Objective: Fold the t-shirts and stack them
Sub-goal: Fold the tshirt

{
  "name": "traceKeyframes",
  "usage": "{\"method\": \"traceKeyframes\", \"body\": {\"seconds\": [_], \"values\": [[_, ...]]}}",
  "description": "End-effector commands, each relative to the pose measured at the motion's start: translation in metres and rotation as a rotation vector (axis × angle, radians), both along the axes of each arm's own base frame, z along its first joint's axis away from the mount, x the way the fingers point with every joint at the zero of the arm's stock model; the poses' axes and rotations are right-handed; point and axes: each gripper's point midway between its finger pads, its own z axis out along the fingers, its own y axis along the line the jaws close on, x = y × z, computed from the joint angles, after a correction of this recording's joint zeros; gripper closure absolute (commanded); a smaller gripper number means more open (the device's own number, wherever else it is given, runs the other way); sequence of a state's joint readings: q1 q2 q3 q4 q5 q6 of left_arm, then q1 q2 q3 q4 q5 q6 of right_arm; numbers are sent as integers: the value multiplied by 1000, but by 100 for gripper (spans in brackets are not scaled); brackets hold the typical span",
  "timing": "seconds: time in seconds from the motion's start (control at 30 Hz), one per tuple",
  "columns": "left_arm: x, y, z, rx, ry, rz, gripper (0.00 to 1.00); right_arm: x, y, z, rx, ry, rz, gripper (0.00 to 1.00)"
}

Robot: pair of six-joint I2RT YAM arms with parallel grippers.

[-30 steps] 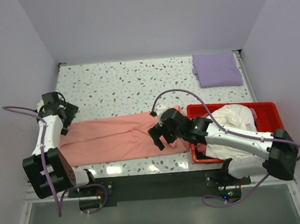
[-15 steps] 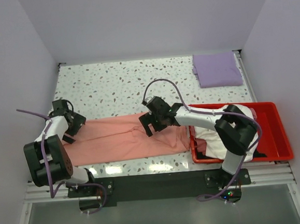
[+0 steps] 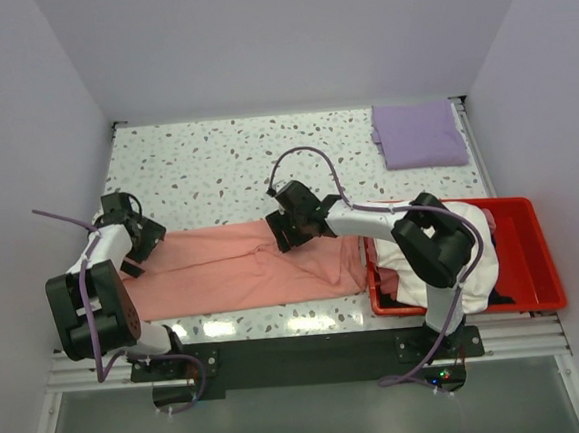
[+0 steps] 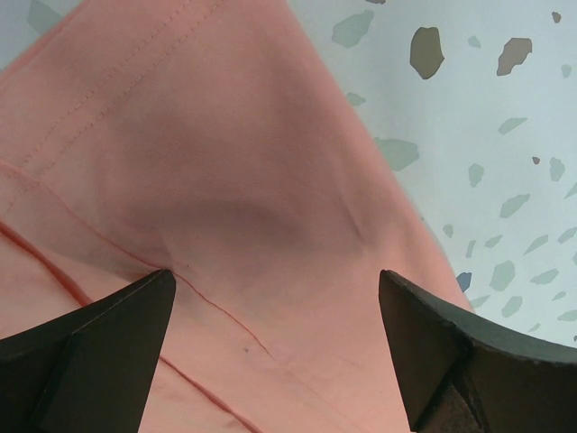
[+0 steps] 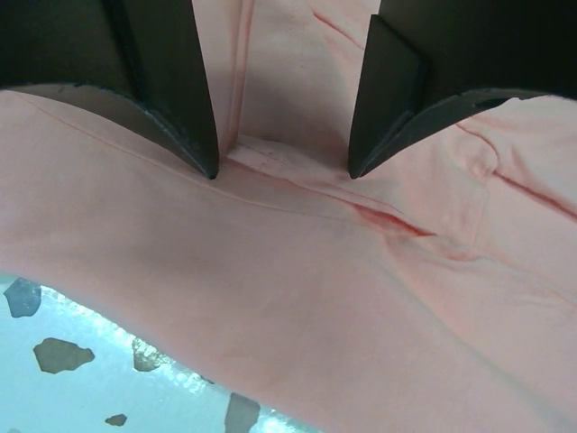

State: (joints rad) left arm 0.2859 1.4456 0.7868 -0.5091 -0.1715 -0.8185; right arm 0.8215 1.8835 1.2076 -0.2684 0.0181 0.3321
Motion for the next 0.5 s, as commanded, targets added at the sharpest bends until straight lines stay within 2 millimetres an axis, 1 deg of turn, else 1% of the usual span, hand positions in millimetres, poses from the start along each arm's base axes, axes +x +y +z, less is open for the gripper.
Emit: {"method": "traceKeyframes", "body": {"seconds": [0.0, 0.13, 0.2, 0.23, 0.27, 0.33, 0.37, 0.43, 0.47], "values": [[5, 7, 3, 34, -23, -3, 0, 22, 7, 15, 17, -80, -5, 38], [5, 8, 3, 40, -21, -1, 0, 20, 6, 16, 18, -75, 7, 61], [4, 8, 3, 42, -19, 1, 0, 14, 6, 15, 25, -52, 12, 65], [4, 9, 4, 43, -18, 1, 0, 13, 6, 19, 35, -53, 12, 67], [4, 9, 3, 44, -17, 3, 0, 11, 6, 20, 43, -49, 13, 72], [4, 9, 4, 44, -18, 3, 0, 5, 3, 21, 50, -33, 4, 78], [4, 9, 4, 44, -17, 3, 0, 4, 2, 25, 57, -33, -2, 83], [4, 9, 4, 44, -17, 3, 0, -5, 1, 24, 71, -1, -6, 89], [4, 9, 4, 44, -17, 3, 0, -7, 1, 31, 93, -1, -16, 89]]}}
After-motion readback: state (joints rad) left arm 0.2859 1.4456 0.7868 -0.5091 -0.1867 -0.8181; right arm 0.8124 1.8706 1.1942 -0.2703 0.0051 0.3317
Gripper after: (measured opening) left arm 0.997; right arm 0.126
